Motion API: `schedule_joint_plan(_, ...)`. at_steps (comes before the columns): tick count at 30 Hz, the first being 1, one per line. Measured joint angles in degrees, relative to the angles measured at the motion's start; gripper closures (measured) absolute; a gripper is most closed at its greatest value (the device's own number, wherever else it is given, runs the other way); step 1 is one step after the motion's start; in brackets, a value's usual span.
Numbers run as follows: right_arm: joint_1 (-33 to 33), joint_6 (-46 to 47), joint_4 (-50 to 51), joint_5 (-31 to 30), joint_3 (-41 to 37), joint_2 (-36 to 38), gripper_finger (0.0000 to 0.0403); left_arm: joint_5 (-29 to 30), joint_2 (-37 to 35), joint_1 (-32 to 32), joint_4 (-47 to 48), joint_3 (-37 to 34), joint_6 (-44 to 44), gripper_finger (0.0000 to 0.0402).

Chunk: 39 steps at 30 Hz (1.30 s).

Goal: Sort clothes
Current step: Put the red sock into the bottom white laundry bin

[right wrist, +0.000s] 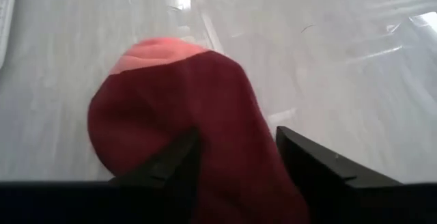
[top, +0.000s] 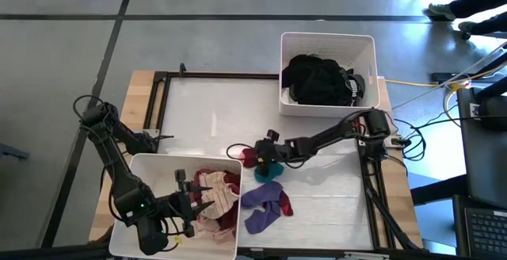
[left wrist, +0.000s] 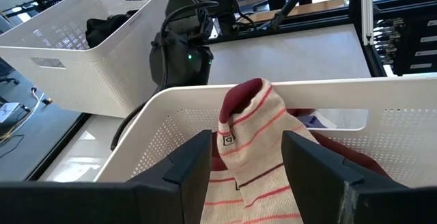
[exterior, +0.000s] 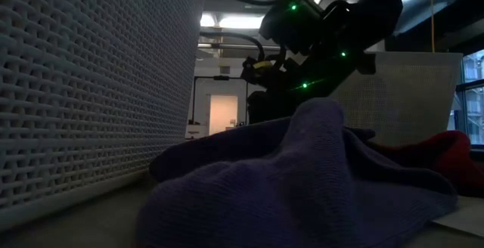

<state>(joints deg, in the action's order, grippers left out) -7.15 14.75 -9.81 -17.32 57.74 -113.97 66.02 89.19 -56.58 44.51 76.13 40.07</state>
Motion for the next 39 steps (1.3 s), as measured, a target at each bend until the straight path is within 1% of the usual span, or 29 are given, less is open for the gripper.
schedule_joint_plan(3, -0.01, -0.11, -0.18, 0.13, -0.02, -0.05, 0.0256, 0.0, 0.0, 0.0, -0.02, -0.01, 0.0, 0.0233)
schedule_joint_plan(9, -0.01, -2.14, 0.06, -0.14, -0.09, -0.06, 0.037, 0.0, 0.0, 0.0, -0.03, -0.01, 0.0, 0.0233)
schedule_joint_plan(11, -0.01, -2.53, 0.38, -0.15, -0.13, 0.26, 0.0391, 0.0, 0.0, 0.0, -0.04, -0.01, 0.0, 0.0233)
schedule_joint_plan(14, -0.26, -2.78, -0.05, -1.31, -0.24, 0.68, 0.0382, 0.0, 0.0, 0.0, -0.02, -0.01, 0.0, 0.0233)
schedule_joint_plan(17, -1.4, -3.63, 2.14, -4.54, 0.62, 1.59, 0.0374, -0.02, 0.0, 0.0, -0.04, -0.01, 0.0, 0.0233)
schedule_joint_plan(24, -6.5, -8.29, 5.19, -17.88, 3.34, 7.21, 0.0394, -0.09, 0.0, -0.09, -0.03, -0.01, 0.0, 0.0233)
schedule_joint_plan(27, -8.51, -10.94, 5.47, -23.06, 4.75, 10.24, 0.0391, -0.24, 0.0, -0.09, -0.04, -0.01, 0.0, 0.0233)
schedule_joint_plan(29, -9.66, -12.99, 6.31, -25.47, 5.59, 12.24, 0.0384, -0.24, 0.0, -0.09, -0.04, -0.01, 0.0, 0.0233)
schedule_joint_plan(35, -12.38, -18.19, 7.05, -26.71, 9.49, 16.27, 0.0381, -0.24, 0.0, -0.09, -0.11, -0.01, 0.0, 0.0233)
schedule_joint_plan(39, -13.67, -21.22, 6.99, -26.54, 13.55, 17.0, 0.0383, -0.24, 0.0, -0.09, -0.11, -0.01, 0.0, 0.0233)
